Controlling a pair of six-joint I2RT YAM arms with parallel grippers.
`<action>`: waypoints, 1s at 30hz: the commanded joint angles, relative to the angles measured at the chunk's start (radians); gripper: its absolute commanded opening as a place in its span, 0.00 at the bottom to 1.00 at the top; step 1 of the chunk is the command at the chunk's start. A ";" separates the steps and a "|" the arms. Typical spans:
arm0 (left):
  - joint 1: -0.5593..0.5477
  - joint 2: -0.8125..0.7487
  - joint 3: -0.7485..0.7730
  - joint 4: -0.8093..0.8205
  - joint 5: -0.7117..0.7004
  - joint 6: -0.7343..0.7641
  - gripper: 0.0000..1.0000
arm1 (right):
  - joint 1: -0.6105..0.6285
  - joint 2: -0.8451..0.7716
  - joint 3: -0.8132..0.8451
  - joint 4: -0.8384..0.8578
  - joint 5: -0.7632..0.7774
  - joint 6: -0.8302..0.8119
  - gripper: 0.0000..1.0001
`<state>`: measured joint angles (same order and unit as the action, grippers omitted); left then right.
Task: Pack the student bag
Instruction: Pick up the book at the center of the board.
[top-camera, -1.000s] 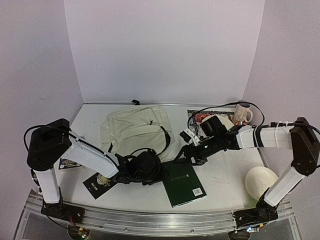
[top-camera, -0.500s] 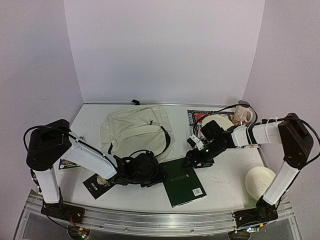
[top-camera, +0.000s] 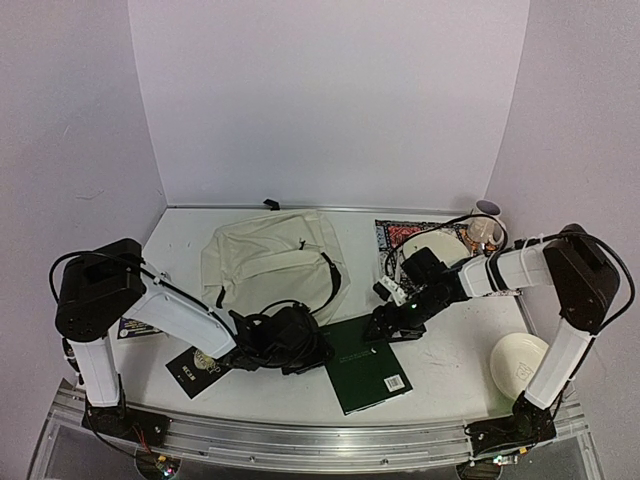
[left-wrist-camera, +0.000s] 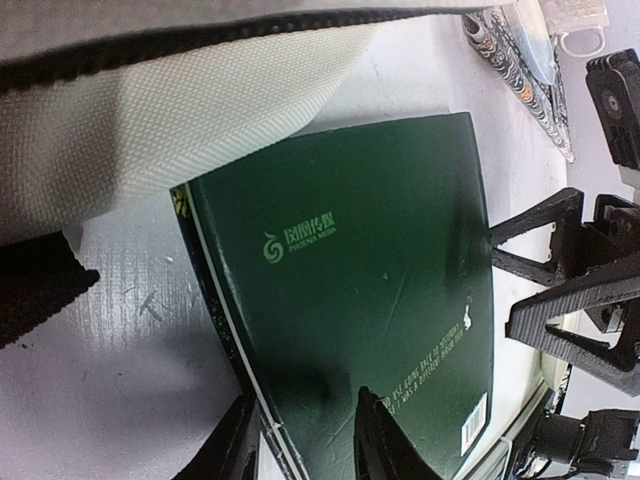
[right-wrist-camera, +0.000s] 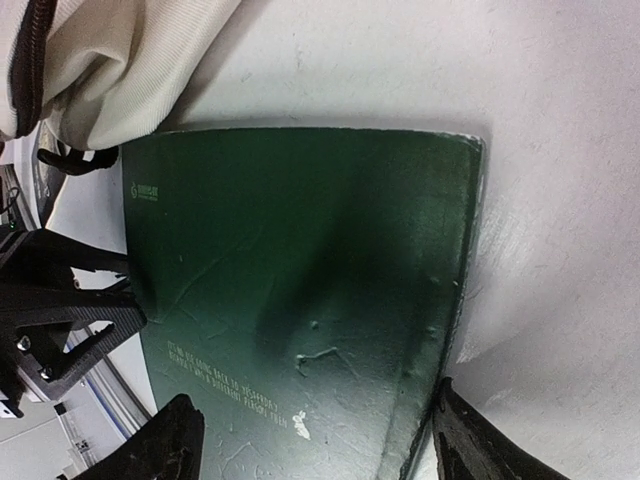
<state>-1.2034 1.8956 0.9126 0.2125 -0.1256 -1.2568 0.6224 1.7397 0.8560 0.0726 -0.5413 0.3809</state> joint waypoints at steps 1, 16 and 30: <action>-0.002 0.033 0.043 0.033 0.015 0.000 0.33 | 0.046 0.017 -0.022 0.077 -0.251 0.015 0.77; -0.002 -0.057 -0.074 0.162 -0.066 -0.045 0.32 | 0.122 -0.116 0.021 0.103 -0.404 0.040 0.71; -0.001 -0.073 -0.110 0.245 -0.052 -0.114 0.34 | 0.125 -0.117 0.041 0.110 -0.212 0.142 0.69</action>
<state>-1.1885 1.8393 0.7895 0.2996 -0.2729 -1.3253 0.7078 1.6218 0.8421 0.0265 -0.7266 0.4937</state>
